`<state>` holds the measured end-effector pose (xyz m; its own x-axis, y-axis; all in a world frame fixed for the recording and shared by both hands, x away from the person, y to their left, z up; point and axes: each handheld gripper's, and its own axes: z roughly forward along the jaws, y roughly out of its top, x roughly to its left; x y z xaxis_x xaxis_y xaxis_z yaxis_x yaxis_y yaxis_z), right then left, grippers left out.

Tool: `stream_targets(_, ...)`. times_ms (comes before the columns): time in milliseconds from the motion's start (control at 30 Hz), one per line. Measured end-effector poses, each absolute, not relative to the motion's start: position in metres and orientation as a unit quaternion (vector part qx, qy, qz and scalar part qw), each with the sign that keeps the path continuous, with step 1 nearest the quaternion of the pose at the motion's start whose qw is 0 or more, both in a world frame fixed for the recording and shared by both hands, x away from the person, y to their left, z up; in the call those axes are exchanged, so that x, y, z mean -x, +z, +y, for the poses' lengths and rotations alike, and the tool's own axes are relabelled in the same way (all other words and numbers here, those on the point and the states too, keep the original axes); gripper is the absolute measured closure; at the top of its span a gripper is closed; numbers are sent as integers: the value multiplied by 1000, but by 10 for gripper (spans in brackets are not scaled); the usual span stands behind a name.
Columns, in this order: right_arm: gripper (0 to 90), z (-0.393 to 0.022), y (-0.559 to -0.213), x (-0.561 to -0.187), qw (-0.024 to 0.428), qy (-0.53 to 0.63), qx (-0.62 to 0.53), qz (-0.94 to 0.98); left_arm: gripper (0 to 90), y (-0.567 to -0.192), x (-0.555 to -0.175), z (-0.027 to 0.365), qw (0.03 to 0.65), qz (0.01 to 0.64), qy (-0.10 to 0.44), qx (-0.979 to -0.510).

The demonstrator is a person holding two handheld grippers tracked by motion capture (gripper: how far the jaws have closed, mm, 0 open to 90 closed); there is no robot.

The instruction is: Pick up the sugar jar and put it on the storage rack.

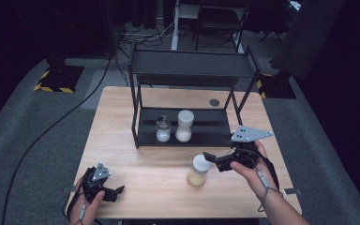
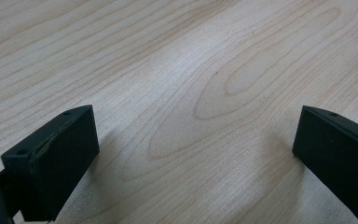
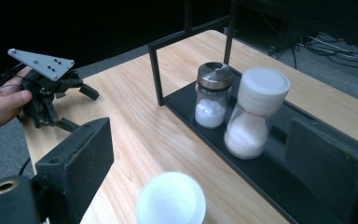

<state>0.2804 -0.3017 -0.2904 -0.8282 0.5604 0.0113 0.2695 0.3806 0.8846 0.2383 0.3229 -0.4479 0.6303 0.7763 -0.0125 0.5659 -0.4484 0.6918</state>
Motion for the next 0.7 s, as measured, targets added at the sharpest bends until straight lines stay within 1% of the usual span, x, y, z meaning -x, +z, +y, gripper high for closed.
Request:
stream_targets(200,70,-305,-299,-271,146,492,-249,821,0,-448,-238,323,339,401,156,-837)
stream_targets(300,41,-306,-306,-264,150,498,-247,817,0,-448,-238,323,339,401,156,-837)
stream_targets(533,37,-305,-317,-258,152,496,-238,821,0,-448,-238,323,339,401,156,-837)
stream_targets(700,35,-306,-332,-256,149,495,-239,822,0,-448,-239,323,339,400,156,-837)
